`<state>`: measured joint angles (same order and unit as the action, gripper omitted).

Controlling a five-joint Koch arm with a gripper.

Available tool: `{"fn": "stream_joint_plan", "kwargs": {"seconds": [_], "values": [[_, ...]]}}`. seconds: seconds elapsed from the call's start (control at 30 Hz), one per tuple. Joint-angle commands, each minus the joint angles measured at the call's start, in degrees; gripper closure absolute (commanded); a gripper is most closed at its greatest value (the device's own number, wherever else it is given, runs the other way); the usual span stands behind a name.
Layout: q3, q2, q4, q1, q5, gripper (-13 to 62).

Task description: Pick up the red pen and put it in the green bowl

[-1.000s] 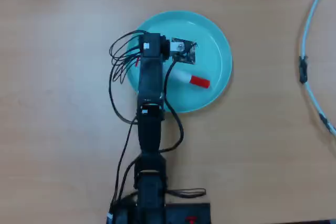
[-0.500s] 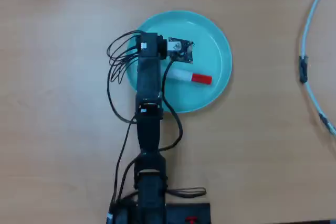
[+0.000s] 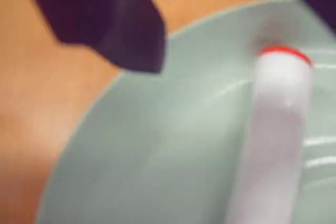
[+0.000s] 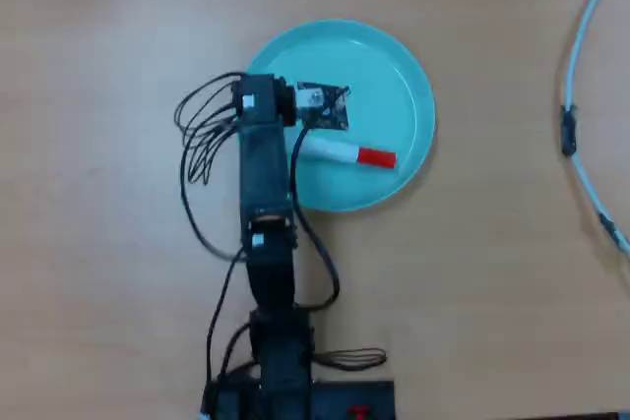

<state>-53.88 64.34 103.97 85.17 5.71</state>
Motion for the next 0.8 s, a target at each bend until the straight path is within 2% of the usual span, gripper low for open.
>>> {"fn": "stream_joint_plan", "kwargs": {"seconds": [0.0, 0.13, 0.43, 0.6, 0.77], "values": [[-1.7, 16.6, 4.2, -0.3, 0.4, 9.4], [-15.5, 25.8, -1.2, -0.2, 0.8, 9.4], [-56.1, 54.2, -26.3, 0.2, -1.8, 9.3], [-74.3, 65.1, -39.1, 2.2, -2.8, 9.4], [-86.0, 71.4, -46.3, 3.3, -2.6, 9.3]]}}
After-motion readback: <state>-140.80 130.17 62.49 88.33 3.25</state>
